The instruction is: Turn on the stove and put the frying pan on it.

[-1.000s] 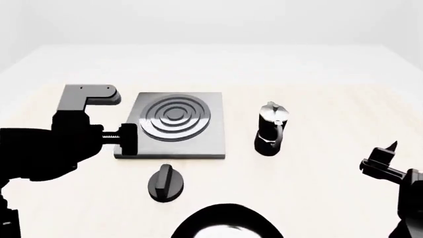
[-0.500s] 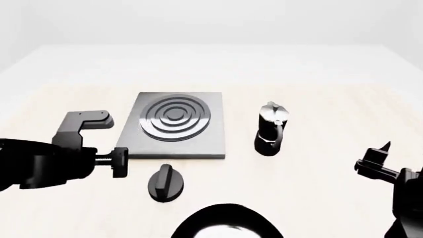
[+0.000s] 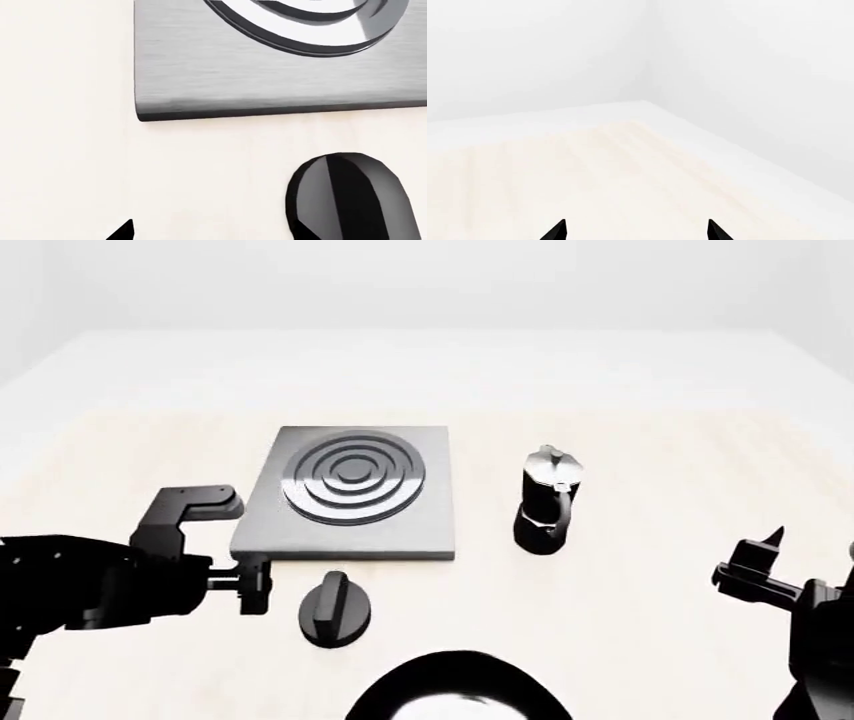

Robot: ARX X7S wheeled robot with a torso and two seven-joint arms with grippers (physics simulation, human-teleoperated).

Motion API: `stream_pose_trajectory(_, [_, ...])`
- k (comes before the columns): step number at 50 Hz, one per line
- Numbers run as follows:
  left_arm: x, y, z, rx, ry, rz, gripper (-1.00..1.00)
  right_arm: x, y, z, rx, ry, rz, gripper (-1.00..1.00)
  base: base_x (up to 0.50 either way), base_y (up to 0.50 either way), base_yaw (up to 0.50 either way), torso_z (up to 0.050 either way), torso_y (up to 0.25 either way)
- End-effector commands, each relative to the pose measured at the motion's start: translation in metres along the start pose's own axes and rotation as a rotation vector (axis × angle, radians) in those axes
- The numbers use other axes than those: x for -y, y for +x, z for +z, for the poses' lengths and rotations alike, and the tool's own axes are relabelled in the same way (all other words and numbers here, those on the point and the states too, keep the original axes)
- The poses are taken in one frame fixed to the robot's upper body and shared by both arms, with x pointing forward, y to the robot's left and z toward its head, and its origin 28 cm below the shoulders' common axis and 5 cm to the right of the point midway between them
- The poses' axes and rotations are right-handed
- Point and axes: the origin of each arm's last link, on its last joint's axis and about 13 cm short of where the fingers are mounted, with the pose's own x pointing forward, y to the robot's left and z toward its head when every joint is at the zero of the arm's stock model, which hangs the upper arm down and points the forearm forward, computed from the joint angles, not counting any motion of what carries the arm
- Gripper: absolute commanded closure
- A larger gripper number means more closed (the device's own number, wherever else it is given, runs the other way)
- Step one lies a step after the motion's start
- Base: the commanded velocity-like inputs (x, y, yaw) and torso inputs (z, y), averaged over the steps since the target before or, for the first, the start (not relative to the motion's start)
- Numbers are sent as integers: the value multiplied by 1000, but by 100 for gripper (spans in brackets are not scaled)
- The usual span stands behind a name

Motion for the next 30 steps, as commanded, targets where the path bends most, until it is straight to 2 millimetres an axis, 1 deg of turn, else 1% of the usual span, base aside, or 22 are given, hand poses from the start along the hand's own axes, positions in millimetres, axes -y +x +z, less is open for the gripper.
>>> stream_pose_trajectory(1, [2,19,-2,-21,0,-12,-100,0,0,-1,-3,0,2,-100,0,0,0,0,0])
stream_pose_trajectory(6, [4,22,-2,-19,0,-13,-100,0,0,-2,-4,1,1,-100,0,0,0,0,0])
stream_pose_trajectory(13, [8,20,-3,-22,19,-29,-100,-1,0,-2,-6,1,4,-100,0,0,0,0,0])
stream_pose_trajectory(30, [11,37,-7,-55,33,-47,-100,-1,0,-2,-9,2,5,-100,0,0,0,0,0])
